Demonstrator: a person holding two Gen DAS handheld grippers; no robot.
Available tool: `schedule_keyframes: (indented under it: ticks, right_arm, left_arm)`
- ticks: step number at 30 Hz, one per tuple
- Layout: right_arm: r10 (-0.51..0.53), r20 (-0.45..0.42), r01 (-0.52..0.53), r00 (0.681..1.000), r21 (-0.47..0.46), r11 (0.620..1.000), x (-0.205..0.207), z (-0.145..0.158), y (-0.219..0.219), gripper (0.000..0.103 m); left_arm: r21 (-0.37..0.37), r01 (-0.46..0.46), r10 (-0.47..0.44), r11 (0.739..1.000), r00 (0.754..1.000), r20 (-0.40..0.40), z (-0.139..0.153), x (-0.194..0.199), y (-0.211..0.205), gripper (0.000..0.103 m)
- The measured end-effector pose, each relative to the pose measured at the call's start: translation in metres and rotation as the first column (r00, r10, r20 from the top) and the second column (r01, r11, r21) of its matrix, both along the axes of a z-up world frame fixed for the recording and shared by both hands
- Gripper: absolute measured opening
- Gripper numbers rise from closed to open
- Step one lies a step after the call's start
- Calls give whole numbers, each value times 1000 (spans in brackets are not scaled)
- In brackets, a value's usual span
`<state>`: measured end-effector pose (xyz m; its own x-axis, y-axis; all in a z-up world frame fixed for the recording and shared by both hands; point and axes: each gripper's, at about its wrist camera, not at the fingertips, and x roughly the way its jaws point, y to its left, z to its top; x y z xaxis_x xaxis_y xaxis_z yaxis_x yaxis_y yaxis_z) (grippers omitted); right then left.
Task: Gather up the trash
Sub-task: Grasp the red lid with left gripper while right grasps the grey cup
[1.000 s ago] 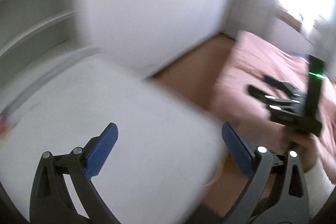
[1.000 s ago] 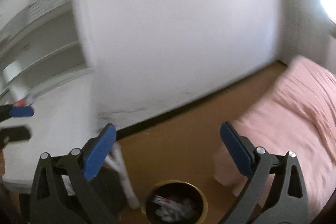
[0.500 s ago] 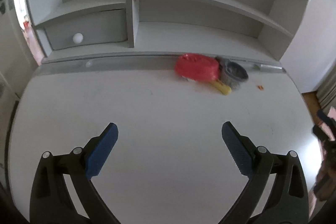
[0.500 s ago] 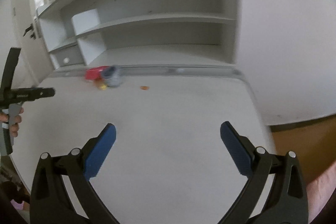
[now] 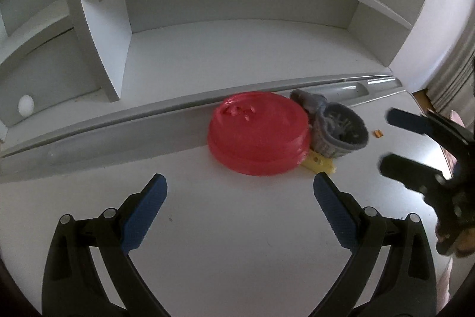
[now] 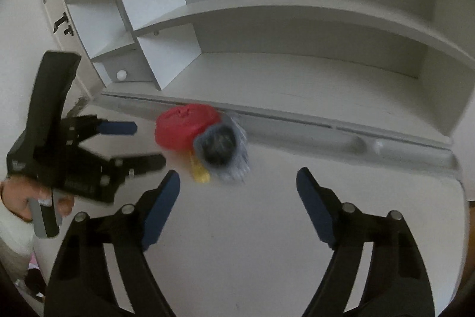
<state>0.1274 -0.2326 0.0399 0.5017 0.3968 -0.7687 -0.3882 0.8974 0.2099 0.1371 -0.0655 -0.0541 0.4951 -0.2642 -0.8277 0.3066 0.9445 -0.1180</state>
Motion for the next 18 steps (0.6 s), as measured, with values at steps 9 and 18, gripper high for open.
schedule_keyframes:
  ticks: [9, 18]
  right_arm:
    - [40, -106, -34, 994, 61, 998, 34, -26, 15, 25]
    - [-57, -53, 63, 997, 103, 993, 6, -5, -32, 22]
  left_arm:
    - [-17, 17, -18, 1000, 1000, -15, -6, 19, 3, 96]
    - [-38, 42, -43, 998, 999, -19, -7, 41, -22, 96]
